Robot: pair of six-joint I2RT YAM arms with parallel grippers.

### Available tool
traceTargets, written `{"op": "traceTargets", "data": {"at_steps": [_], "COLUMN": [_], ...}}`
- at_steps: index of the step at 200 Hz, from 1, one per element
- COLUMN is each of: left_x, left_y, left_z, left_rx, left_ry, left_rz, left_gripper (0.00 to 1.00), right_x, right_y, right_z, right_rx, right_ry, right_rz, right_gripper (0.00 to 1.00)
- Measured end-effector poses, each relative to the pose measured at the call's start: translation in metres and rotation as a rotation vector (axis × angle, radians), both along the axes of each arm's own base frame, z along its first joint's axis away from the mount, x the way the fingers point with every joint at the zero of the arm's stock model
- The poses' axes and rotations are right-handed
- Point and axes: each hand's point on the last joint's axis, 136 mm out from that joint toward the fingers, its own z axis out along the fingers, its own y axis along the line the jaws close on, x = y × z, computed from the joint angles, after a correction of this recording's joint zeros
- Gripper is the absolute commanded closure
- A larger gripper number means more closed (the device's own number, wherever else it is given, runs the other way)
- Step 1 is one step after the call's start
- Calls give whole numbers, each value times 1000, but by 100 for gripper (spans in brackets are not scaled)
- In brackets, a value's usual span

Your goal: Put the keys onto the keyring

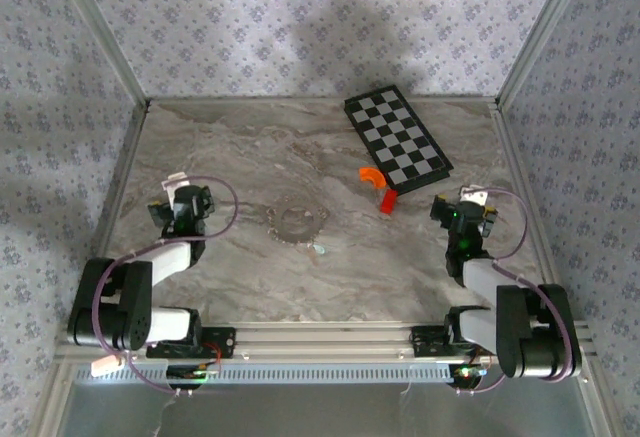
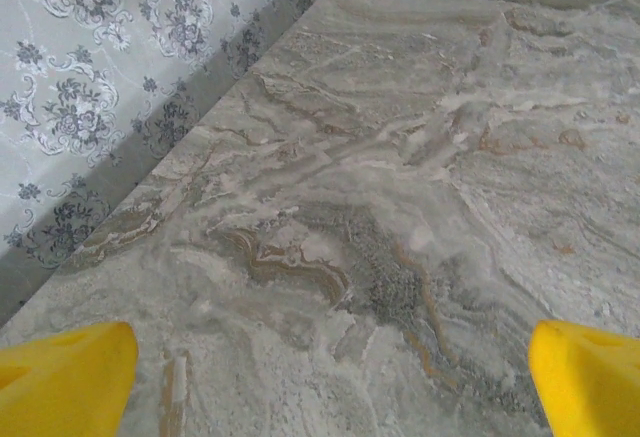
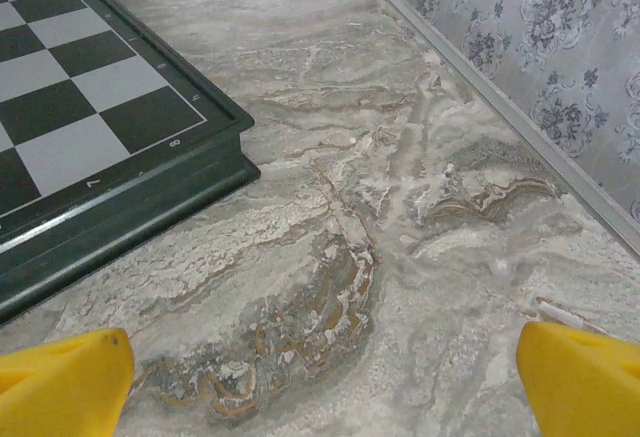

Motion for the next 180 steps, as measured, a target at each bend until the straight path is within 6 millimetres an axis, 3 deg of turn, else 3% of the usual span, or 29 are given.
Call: {"op": "traceTargets", "data": {"at_steps": [37, 73, 104, 180], "left_x": [6, 15, 17, 24], "left_y": [1, 3, 11, 7], "left_z": [-1, 11, -1, -1], "left_rx": [16, 19, 11, -1], "left_ry": [-4, -76, -56, -58], "left_rz": [-9, -21, -8, -33], "left_gripper": [0, 0, 0, 0], "right_x": [16, 28, 33, 48], "right_y": [4, 2, 4, 8], "right_z": [-1, -10, -8, -12], "right_rx": [1, 4, 9, 12], "right_ry": [-7, -10, -24, -27], "right_rz": [33, 49, 67, 104], "right_gripper": [0, 0, 0, 0]}}
